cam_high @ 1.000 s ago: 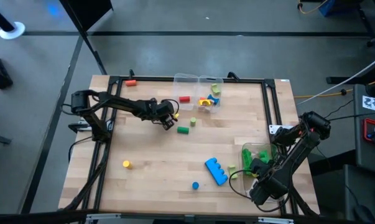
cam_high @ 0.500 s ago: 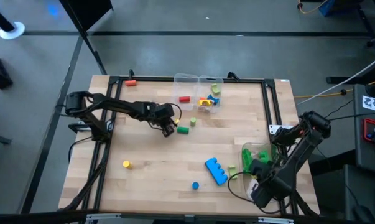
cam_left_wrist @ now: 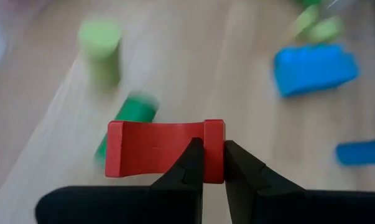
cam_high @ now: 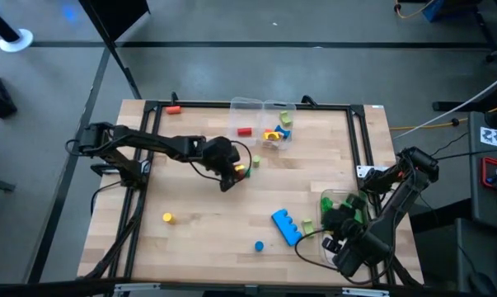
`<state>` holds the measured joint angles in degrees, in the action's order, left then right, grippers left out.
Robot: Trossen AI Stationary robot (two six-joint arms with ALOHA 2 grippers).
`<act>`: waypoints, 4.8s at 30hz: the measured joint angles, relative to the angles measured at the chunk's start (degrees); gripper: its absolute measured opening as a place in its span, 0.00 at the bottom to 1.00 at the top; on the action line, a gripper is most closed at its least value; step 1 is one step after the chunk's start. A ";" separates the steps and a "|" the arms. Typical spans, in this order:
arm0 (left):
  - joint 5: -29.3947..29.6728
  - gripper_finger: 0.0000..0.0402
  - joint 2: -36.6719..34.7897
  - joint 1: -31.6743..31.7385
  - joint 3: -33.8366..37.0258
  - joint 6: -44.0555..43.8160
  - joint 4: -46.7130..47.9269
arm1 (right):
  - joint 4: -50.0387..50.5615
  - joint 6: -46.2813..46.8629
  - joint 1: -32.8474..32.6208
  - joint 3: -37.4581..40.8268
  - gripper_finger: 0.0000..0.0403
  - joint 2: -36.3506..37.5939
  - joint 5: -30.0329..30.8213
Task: Sort blocks by size
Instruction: Put the red arch block into the right transparent bin, then put the light green arch block into the right transparent bin
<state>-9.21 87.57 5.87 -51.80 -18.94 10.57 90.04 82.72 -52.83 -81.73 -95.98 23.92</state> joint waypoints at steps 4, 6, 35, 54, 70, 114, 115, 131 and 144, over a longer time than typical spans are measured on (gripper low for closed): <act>-1.65 0.05 0.00 -0.24 -0.37 3.40 -7.97 | -0.23 -3.89 0.90 0.00 0.38 0.00 1.66; -1.77 0.05 0.00 -0.14 -0.39 5.98 -12.00 | -0.85 -6.30 1.88 0.00 0.38 0.00 2.26; 0.99 0.10 27.32 16.99 -15.26 16.12 -46.66 | -19.99 -53.44 23.82 0.02 0.38 0.00 -14.72; 5.88 0.31 31.58 18.53 -20.15 14.23 -39.97 | -20.20 -53.46 23.99 0.04 0.38 -0.10 -16.04; 3.14 0.35 26.13 18.45 -20.12 14.93 -31.48 | -20.55 -55.67 23.99 0.07 0.38 -8.99 -23.62; 2.84 0.35 19.62 16.98 -20.10 20.85 -12.29 | -26.57 -59.73 24.10 9.37 0.12 -14.64 -26.29; 2.92 0.35 18.99 16.98 -20.08 20.87 -11.62 | -26.45 -59.93 24.16 9.29 0.12 -14.64 -26.14; 4.60 0.35 1.65 18.16 -20.10 25.63 11.82 | -21.69 -70.90 30.89 3.39 0.11 -15.21 -16.87; 7.03 0.35 -8.74 25.87 -20.10 27.14 37.48 | -11.25 -84.67 42.14 -2.89 0.11 -15.19 -3.80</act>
<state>-2.18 78.83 31.74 -71.90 8.21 48.04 78.79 -1.95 -10.69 -84.63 -111.18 20.12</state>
